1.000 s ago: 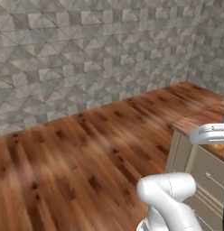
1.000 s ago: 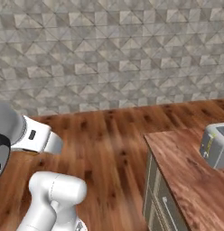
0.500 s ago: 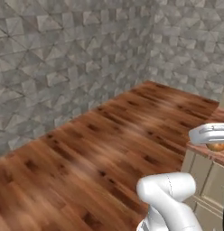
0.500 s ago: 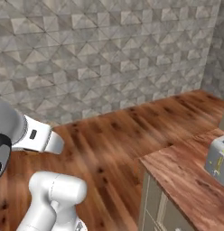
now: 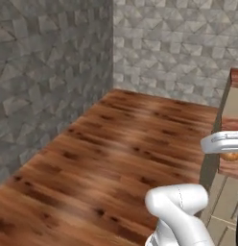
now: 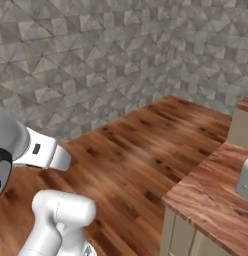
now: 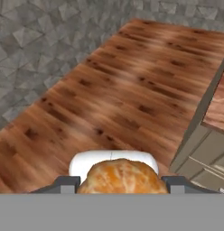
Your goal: Pick up the pear and tangerine from the fridge and place one fruit on each plate on the dining counter.
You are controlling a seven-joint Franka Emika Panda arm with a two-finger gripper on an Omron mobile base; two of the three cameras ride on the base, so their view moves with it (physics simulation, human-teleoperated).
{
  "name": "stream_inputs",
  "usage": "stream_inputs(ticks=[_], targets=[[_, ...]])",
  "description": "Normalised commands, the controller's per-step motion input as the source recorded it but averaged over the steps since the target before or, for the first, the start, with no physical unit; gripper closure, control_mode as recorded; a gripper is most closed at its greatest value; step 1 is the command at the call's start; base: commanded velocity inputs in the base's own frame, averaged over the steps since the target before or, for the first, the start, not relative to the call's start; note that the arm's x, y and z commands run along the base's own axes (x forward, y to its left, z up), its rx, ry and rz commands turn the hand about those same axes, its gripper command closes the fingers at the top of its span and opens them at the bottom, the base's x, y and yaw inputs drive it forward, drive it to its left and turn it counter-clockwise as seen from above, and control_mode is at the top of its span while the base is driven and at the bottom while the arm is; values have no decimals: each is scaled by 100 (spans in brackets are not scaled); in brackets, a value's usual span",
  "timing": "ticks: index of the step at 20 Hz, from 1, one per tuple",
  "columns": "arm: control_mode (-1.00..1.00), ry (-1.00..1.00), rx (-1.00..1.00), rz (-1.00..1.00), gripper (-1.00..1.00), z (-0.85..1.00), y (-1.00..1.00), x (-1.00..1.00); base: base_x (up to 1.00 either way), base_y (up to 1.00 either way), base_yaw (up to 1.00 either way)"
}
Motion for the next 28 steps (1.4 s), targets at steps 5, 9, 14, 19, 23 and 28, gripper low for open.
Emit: stream_inputs(ticks=[5,9,14,19,23,28], targets=[[100,0,0,0,100,0,0,0,81,36,-50],[100,0,0,0,100,0,0,0,85,39,-49],[100,0,0,0,100,0,0,0,89,41,-48],[100,0,0,0,100,0,0,0,88,32,-46],[100,0,0,0,100,0,0,0,90,31,-45],[100,0,0,0,100,0,0,0,93,34,-46]])
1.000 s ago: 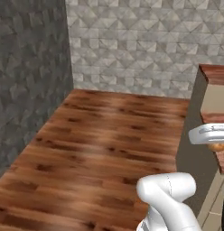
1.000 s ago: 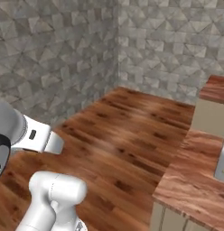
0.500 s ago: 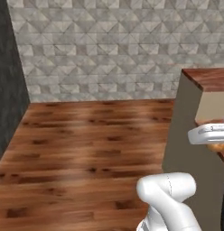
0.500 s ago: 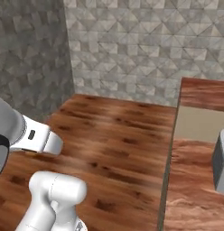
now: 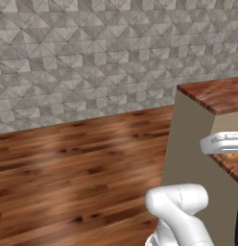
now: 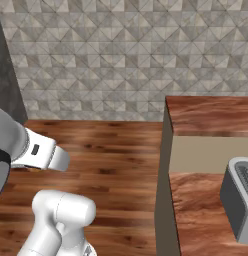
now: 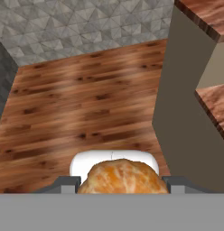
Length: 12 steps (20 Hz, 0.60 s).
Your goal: Pick up the pear and tangerine from the fridge and place one fruit on each plate on the dining counter.
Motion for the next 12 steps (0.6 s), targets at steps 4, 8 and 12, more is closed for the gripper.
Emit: stream_inputs(ticks=[4,8,12], targets=[[100,0,0,0,100,0,0,0,92,59,-47],[100,0,0,0,100,0,0,0,54,98,-42],[100,0,0,0,100,0,0,0,48,100,-37]])
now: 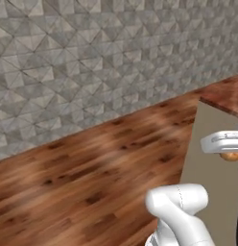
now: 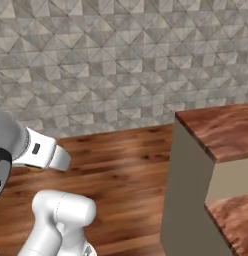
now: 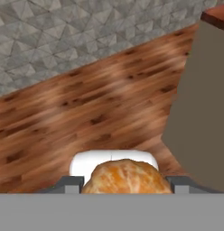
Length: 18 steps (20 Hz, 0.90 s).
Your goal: Pick up the pear and tangerine from the fridge and place one fruit on each plate on the dining counter.
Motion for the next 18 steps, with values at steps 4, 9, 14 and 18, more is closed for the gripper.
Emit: stream_inputs(ticks=[4,9,14,18], targets=[[100,0,0,0,100,0,0,0,54,100,-36],[100,0,0,0,100,0,0,0,62,98,-42],[100,0,0,0,100,0,0,0,71,90,-45],[100,0,0,0,100,0,0,0,77,71,-43]])
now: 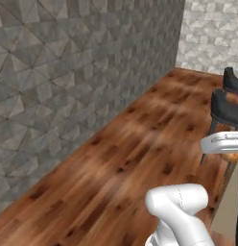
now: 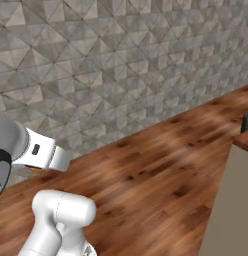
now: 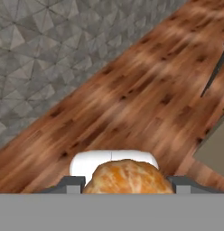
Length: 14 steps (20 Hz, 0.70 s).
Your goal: Pick up the pear and tangerine from the fridge and place one fruit on each plate on the dining counter.
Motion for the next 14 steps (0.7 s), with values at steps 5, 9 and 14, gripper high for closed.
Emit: stream_inputs(ticks=[5,9,14], targets=[[100,0,0,0,100,0,0,0,83,50,-44],[100,0,0,0,100,0,0,0,76,42,-50],[100,0,0,0,100,0,0,0,79,34,-53]])
